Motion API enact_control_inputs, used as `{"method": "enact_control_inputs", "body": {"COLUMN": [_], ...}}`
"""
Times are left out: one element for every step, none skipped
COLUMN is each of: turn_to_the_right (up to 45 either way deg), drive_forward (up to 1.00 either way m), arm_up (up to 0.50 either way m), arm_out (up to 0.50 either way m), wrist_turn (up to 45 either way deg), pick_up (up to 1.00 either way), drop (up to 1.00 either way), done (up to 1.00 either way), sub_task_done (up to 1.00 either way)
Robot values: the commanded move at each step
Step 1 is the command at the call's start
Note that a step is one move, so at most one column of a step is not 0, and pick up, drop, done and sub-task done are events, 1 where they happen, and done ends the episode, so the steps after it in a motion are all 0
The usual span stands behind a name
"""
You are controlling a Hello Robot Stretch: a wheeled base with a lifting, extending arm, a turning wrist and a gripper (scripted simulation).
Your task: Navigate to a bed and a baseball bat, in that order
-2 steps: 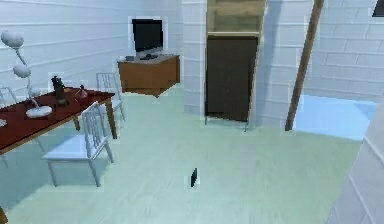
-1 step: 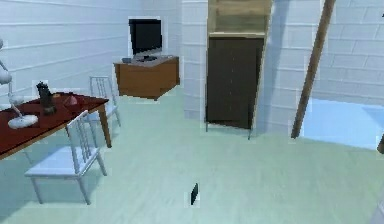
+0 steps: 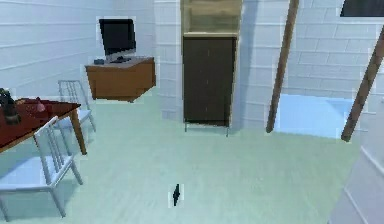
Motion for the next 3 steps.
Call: {"method": "enact_control_inputs", "body": {"turn_to_the_right": [0.0,42.0,0.0], "drive_forward": [0.75,0.00,1.00], "arm_up": [0.00,0.00,0.00], "arm_out": [0.00,0.00,0.00], "wrist_turn": [0.0,0.0,0.0], "pick_up": [0.00,0.00,0.00], "drop": [0.00,0.00,0.00], "done": [0.00,0.00,0.00], "sub_task_done": [0.00,0.00,0.00]}}
